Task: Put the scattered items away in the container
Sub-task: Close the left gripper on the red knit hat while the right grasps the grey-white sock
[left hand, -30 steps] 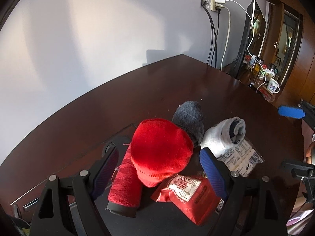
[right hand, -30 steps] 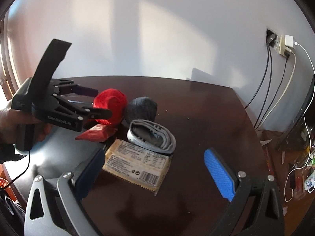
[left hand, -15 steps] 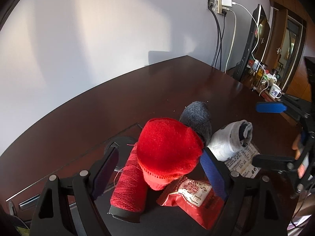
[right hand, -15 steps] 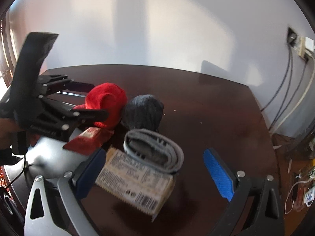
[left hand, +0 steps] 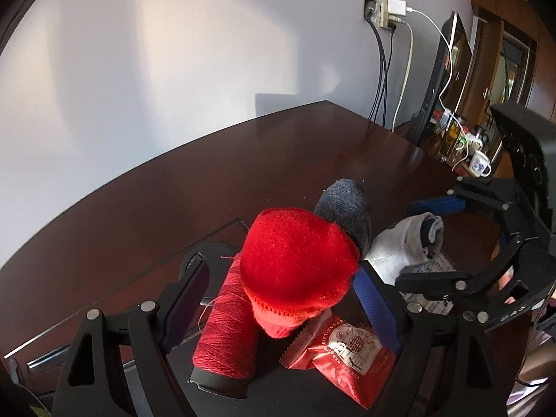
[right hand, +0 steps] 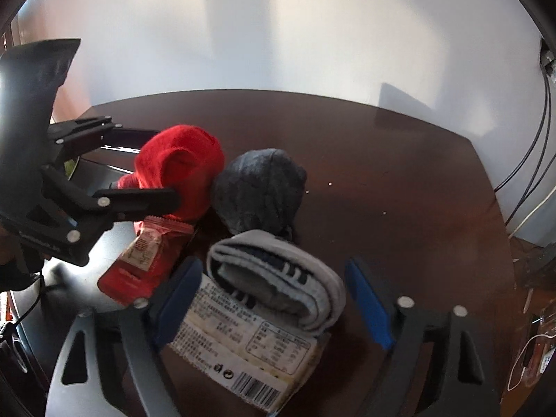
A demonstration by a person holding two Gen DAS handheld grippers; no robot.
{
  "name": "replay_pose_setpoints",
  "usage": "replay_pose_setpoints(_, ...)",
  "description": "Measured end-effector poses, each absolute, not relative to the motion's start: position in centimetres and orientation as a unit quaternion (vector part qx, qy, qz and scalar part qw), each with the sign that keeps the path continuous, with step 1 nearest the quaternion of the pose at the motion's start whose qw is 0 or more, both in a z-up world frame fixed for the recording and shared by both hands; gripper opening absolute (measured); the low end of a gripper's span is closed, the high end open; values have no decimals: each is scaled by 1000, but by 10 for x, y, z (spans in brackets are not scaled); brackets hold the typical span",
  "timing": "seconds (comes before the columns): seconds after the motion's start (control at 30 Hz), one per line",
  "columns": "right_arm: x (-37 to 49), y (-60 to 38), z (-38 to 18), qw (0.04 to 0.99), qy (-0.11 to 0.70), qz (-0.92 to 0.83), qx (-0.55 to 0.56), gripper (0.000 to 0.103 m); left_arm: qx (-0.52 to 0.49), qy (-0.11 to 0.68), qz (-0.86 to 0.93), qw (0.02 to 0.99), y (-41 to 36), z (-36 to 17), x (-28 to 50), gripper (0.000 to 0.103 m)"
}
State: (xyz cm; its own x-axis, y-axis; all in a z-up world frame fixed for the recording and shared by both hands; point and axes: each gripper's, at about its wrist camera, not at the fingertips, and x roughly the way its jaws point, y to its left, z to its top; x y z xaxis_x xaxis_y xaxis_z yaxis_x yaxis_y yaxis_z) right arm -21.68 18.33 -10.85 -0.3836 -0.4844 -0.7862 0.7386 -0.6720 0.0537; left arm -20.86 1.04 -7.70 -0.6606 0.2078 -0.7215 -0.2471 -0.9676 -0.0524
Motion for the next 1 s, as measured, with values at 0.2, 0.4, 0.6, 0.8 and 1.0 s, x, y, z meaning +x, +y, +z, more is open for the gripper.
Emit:
replay_pose_setpoints(0.2,-221,188,-109,374,139,-818,414,75,-376,4,917,135,4,-76,-208,84)
replay_pose_setpoints(0.4,-218,197,-106,381,117,-820,411,63,-367,-3,918,151,8,-77,-208,61)
replay_pose_setpoints(0.6,-212,209,-101,378,90,-831,399,56,-361,3,921,147,10,-77,-206,58)
replay_pose_setpoints(0.8,-208,216,-101,374,75,-836,395,55,-343,2,929,139,4,-68,-197,56)
replay_pose_setpoints(1.0,-200,220,-94,368,56,-847,379,54,-311,17,940,141,3,-49,-184,32)
